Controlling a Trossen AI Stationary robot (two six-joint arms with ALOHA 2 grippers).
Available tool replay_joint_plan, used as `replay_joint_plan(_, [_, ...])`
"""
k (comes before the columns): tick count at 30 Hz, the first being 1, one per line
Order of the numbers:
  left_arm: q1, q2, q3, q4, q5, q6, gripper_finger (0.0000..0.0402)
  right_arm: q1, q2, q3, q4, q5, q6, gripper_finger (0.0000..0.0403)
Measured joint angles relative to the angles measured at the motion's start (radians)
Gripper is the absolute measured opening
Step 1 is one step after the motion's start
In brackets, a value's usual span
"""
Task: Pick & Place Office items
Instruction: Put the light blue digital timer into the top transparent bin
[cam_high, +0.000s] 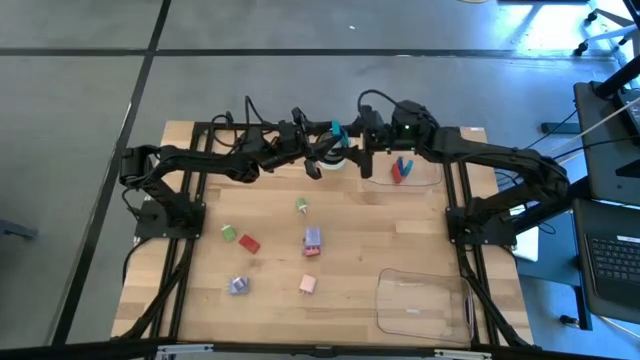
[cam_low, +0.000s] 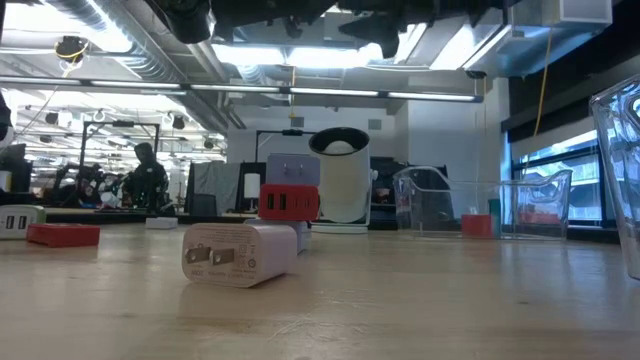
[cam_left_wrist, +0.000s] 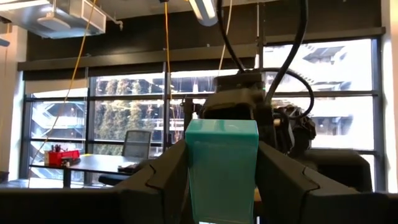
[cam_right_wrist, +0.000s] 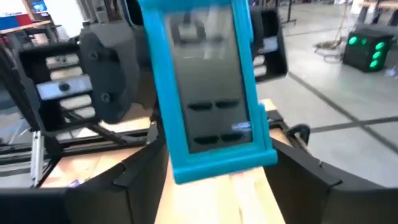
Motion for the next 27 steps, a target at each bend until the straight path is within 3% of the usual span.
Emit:
replay_joint_plan(11, [-0.006,0.0,0.0,-0.011,-0.004,-0.023,0.0157,0.0,0.006,0.0,0.023,-0.024,-0.004,0.0144])
replay_joint_plan(27, [-0.006,0.0,0.0,-0.012,-0.009,-0.024,0.0167,0.0,0.006,0.0,0.022,-0.059,0.017,0.0144])
